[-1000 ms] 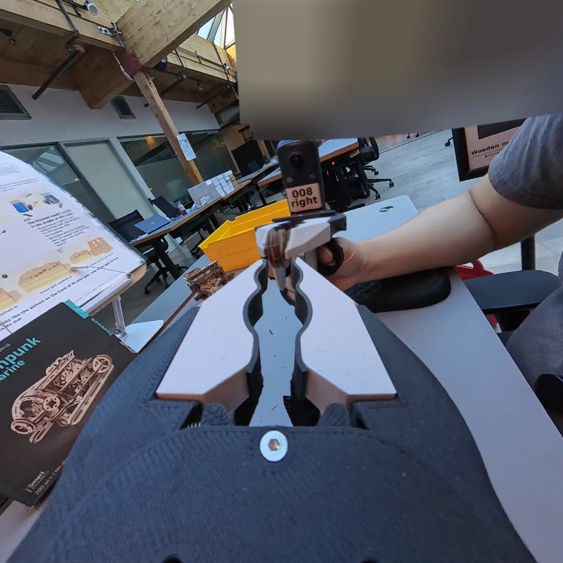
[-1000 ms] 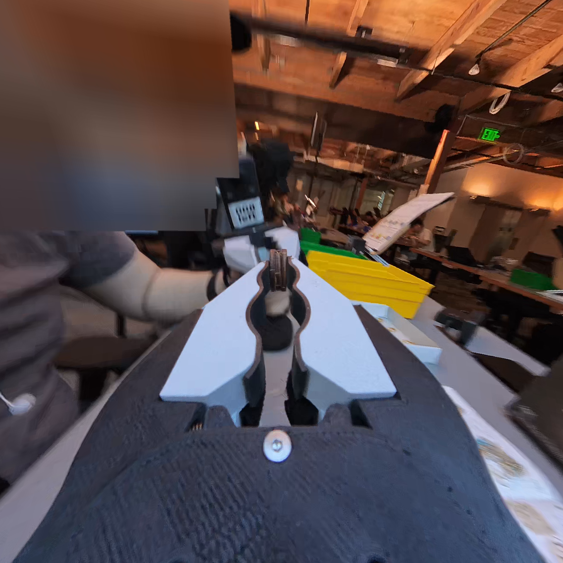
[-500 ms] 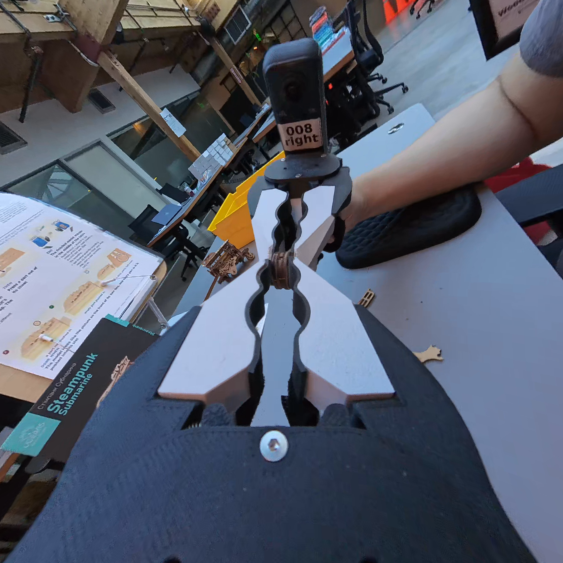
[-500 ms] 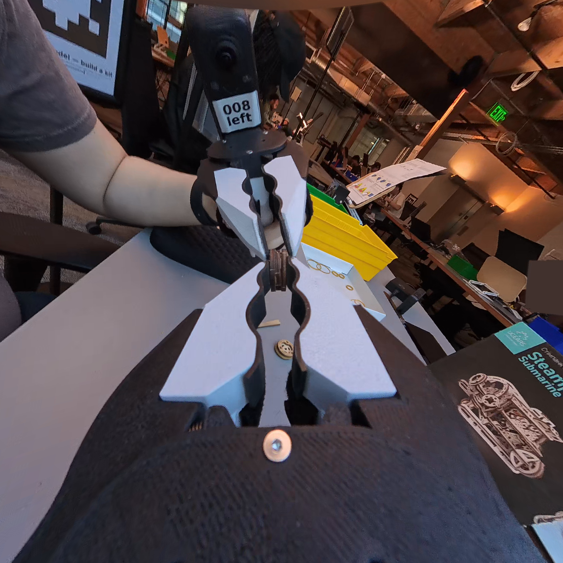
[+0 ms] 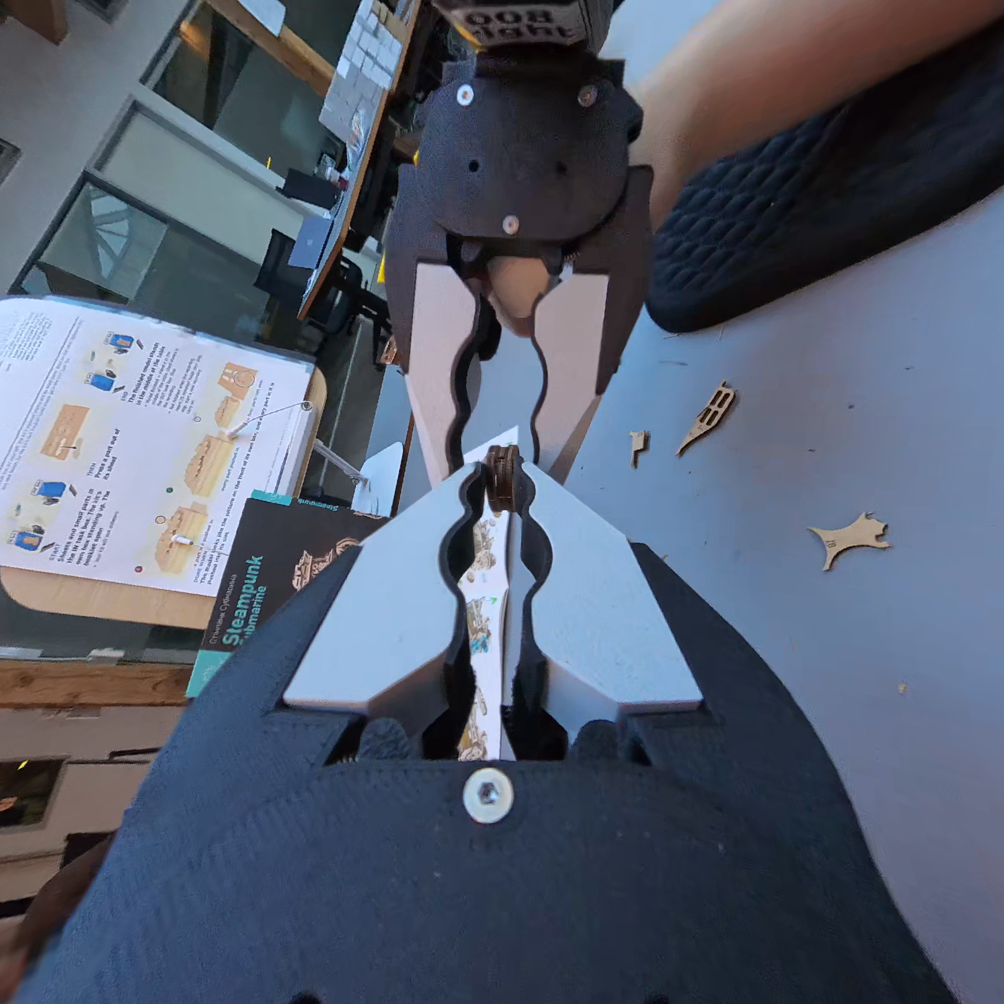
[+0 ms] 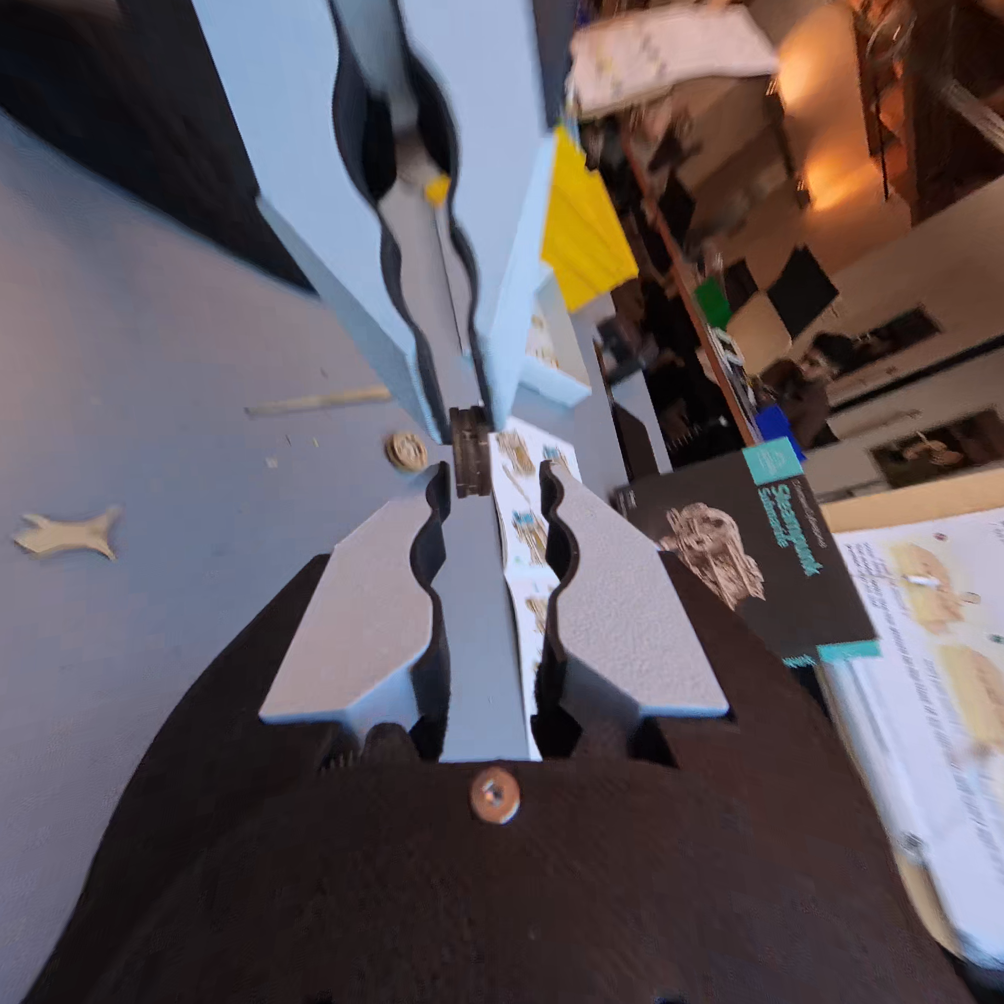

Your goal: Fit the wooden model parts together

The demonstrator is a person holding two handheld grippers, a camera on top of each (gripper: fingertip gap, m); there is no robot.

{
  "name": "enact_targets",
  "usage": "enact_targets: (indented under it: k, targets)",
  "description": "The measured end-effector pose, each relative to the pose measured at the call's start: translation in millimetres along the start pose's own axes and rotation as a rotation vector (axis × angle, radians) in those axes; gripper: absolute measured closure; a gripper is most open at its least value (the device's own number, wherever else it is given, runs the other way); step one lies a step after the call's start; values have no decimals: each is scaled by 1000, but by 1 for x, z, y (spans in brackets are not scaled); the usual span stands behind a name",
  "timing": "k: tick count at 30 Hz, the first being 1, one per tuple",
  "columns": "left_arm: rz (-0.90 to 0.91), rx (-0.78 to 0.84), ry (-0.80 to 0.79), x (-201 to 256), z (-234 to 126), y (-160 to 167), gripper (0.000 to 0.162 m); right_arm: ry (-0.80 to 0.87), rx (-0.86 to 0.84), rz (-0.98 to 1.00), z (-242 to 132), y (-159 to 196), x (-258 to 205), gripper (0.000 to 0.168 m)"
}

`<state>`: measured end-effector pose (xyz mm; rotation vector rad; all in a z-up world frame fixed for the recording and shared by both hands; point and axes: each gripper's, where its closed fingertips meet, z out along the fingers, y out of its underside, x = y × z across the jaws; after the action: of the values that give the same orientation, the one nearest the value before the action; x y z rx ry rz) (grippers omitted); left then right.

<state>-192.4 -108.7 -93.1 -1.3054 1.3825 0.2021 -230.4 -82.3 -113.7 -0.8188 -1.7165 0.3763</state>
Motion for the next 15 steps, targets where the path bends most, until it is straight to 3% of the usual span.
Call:
enact_targets:
  k: [6, 15]
  targets:
    - [97, -66, 12, 6, 13, -11, 154, 39, -250, -204, 16, 31, -7, 136]
    - [165, -99, 12, 12, 18, -11, 154, 103, -317, -262, 18, 38, -2, 134]
